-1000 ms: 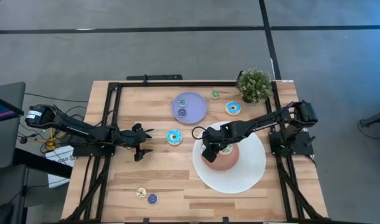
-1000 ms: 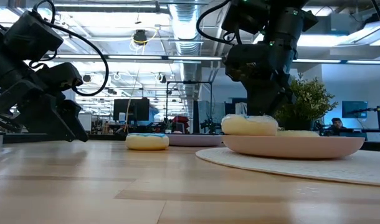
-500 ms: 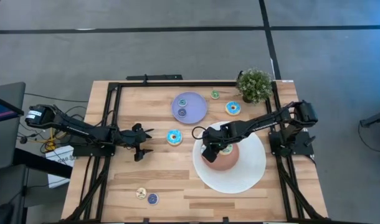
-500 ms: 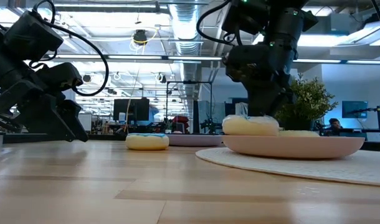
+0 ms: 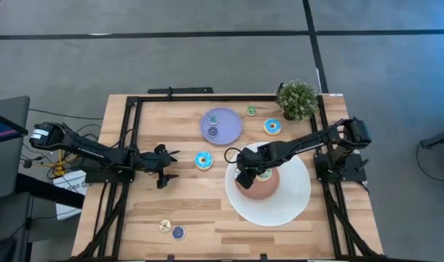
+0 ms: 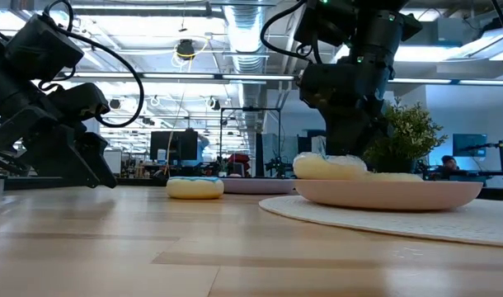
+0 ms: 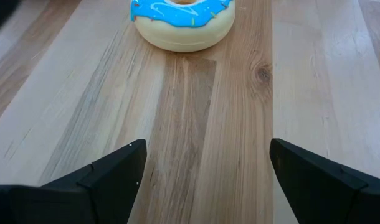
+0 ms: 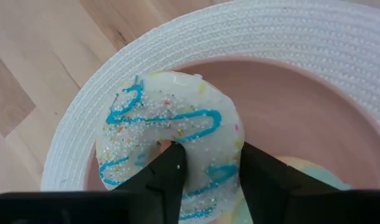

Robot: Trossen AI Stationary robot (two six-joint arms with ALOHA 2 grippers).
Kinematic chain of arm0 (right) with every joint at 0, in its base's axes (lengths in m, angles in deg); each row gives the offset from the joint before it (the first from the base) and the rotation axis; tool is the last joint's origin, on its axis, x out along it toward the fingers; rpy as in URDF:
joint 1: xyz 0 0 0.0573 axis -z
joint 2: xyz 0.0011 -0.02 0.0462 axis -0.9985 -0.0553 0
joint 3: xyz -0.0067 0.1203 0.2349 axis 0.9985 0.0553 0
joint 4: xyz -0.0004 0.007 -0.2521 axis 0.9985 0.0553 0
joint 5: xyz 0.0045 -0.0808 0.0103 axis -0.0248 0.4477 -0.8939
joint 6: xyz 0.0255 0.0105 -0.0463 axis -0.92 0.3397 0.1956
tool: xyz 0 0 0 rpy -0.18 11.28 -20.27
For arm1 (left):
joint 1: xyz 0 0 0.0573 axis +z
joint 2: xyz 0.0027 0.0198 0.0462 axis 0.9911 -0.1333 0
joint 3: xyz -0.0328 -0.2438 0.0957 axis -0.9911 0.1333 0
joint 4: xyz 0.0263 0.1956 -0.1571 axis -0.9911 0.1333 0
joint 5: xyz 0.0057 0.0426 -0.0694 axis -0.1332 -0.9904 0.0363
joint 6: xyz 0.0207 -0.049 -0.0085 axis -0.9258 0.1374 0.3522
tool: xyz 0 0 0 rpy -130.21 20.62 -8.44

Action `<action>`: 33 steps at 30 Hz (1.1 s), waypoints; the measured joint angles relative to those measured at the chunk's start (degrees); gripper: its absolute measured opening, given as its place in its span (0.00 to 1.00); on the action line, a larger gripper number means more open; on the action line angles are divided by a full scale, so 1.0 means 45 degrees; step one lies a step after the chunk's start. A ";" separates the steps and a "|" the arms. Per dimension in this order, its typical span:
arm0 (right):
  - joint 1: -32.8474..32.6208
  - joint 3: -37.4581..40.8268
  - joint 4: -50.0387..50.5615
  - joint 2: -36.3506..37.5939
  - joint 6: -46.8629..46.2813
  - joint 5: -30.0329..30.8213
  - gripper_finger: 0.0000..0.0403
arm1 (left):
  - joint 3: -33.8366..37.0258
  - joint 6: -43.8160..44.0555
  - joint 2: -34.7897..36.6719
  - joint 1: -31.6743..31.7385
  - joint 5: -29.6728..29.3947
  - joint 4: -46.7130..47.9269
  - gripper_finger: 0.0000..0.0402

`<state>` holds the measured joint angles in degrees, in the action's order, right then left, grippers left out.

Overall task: Pick & Place donuts
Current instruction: Put the big white donut on the orange plate

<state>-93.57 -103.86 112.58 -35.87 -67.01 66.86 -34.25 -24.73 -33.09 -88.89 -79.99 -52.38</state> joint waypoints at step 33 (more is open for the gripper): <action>0.0530 -0.1564 0.2118 0.0005 0.0436 -0.0939 0.40 | 0.0000 0.0015 0.0000 0.0000 0.0296 -0.0044 0.83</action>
<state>-91.19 -110.90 122.11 -35.85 -65.05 62.63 -34.25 -24.66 -33.09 -88.89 -78.66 -52.58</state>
